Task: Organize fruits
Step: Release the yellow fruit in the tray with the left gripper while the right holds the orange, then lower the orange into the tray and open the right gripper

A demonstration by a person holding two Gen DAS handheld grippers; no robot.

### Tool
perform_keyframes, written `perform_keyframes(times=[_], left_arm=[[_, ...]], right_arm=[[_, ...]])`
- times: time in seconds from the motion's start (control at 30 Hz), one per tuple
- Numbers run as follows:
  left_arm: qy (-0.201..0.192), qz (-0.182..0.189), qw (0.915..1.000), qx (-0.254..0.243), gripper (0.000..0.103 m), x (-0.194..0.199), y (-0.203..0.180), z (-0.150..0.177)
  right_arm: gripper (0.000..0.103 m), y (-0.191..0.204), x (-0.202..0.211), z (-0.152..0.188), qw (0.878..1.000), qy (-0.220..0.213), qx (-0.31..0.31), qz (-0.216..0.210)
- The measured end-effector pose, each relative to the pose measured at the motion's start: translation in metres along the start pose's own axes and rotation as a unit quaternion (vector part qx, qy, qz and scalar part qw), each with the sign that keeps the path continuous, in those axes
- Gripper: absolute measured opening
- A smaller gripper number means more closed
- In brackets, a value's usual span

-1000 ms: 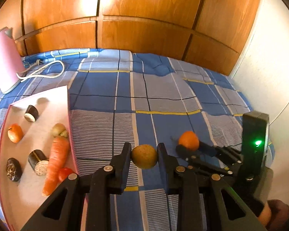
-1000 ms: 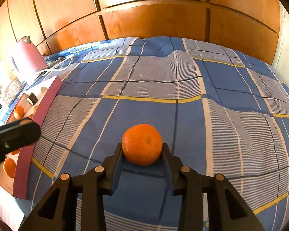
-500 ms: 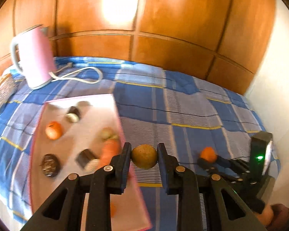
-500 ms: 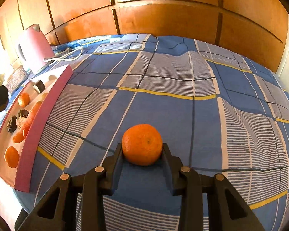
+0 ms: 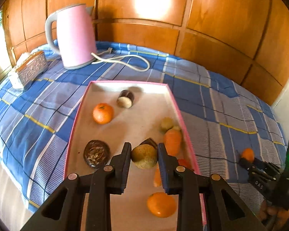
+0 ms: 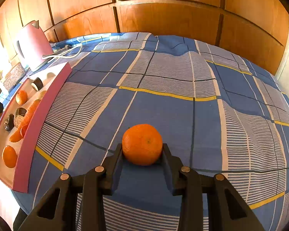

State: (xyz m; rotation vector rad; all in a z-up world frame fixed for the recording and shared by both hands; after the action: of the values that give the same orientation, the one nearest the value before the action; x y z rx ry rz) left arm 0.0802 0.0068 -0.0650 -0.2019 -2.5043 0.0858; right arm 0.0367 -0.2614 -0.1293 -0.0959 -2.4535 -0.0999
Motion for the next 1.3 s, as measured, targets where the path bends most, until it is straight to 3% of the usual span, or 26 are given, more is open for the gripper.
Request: perform_keyframes(times=[0.3,0.5,0.8,1.3], left_arm=[[0.004,-0.005,0.9999,0.011,0.031,-0.003,0.009,0.004],[-0.007,-0.007,0.9998,0.016,0.039,0.003,0.013,0.002],[-0.022,-0.010,0.9995,0.020,0.046,0.014,0.019,-0.001],[-0.028,-0.019,0.9990,0.030,0.052,0.023,0.031,0.002]], right_arm=[[0.037,0.003,-0.002,-0.002,1.000,0.005,0.004,0.001],[0.037,0.007,-0.001,-0.006,1.000,0.011,-0.009,-0.017],[0.037,0.051,0.006,-0.023,0.996,0.007,0.011,-0.087],[0.037,0.144,0.005,-0.073,0.979,-0.007,0.065,-0.193]])
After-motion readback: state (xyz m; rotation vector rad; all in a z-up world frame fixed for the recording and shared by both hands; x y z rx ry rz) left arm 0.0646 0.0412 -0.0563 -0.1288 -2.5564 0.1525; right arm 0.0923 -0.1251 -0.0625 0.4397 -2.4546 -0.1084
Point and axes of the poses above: each gripper's, at about its wrist camera, not at the fingertips, and x roughly against the way its jaws point, y to its left, z to its underside, the point moved 4 cm from there along -x, roughly the way its jaws point, and after that the axes turned 13 degrees about -y, right-handed, at the moved point
